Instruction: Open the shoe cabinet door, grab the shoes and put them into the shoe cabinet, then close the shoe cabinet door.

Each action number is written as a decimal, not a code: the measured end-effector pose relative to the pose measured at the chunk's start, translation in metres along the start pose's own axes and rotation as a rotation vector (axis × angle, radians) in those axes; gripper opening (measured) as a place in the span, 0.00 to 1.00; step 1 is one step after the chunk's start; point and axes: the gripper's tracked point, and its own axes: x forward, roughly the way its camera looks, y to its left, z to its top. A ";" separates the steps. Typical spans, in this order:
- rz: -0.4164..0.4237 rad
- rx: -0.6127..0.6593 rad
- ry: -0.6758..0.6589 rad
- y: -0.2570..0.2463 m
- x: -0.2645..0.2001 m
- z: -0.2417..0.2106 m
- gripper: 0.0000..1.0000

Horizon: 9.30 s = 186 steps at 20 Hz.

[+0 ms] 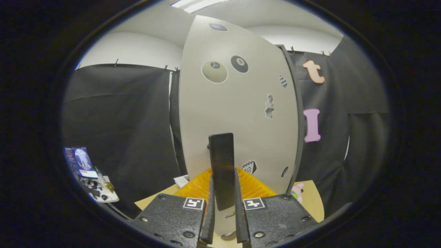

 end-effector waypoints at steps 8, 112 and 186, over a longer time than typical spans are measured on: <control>-0.105 -0.046 -0.032 -0.026 -0.032 -0.002 0.25; -0.201 -0.077 -0.132 0.029 0.104 -0.093 0.07; -0.119 -0.208 -0.051 0.091 -0.122 0.048 1.00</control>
